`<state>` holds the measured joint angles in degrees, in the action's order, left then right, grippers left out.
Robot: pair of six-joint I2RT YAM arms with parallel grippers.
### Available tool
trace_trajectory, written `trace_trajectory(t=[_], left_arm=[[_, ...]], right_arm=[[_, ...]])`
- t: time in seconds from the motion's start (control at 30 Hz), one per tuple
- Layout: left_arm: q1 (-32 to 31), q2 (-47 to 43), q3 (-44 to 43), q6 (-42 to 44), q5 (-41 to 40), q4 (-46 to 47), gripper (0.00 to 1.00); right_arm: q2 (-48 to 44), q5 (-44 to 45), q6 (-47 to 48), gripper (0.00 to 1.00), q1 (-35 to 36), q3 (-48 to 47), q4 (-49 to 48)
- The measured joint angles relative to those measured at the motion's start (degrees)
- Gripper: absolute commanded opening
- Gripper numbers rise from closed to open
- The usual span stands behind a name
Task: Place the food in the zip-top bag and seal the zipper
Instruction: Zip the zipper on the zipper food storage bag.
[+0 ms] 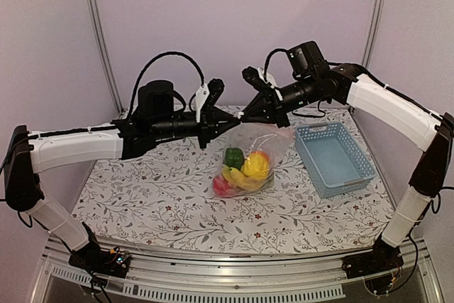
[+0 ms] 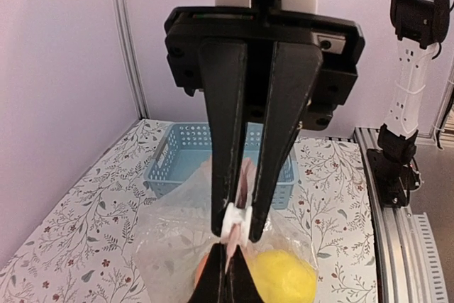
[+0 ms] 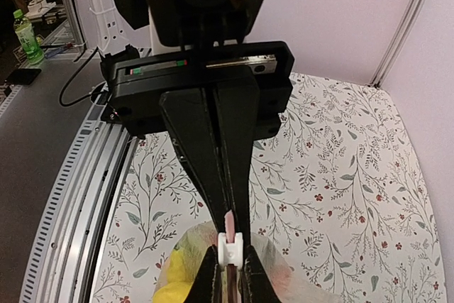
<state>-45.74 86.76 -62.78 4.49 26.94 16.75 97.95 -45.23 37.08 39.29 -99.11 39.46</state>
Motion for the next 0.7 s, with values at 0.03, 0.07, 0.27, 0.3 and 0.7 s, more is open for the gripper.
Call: trace_trajectory(t=[0.03,0.07,0.27,0.3,0.7], left_arm=[[0.00,0.00,0.17,-0.02,-0.37,0.13,0.00],[0.02,-0.04,0.35,-0.02,-0.66,0.39,0.00],[0.66,-1.60,2.62,-0.07,-2.03,2.43,0.00],[0.94,-1.88,3.02,-0.07,-2.16,2.51,0.00],[3.45,-4.66,7.04,-0.07,-3.48,2.91,0.00]], right_arm=[[0.11,-0.07,0.00,0.04,-0.15,0.00,0.04],[0.24,-0.15,0.00,0.04,-0.39,0.00,0.13],[0.35,-0.50,0.42,0.05,-2.21,0.92,0.94],[0.35,-0.50,0.46,0.05,-2.43,1.22,1.11],[0.26,-0.55,2.14,0.05,-6.12,5.97,1.75]])
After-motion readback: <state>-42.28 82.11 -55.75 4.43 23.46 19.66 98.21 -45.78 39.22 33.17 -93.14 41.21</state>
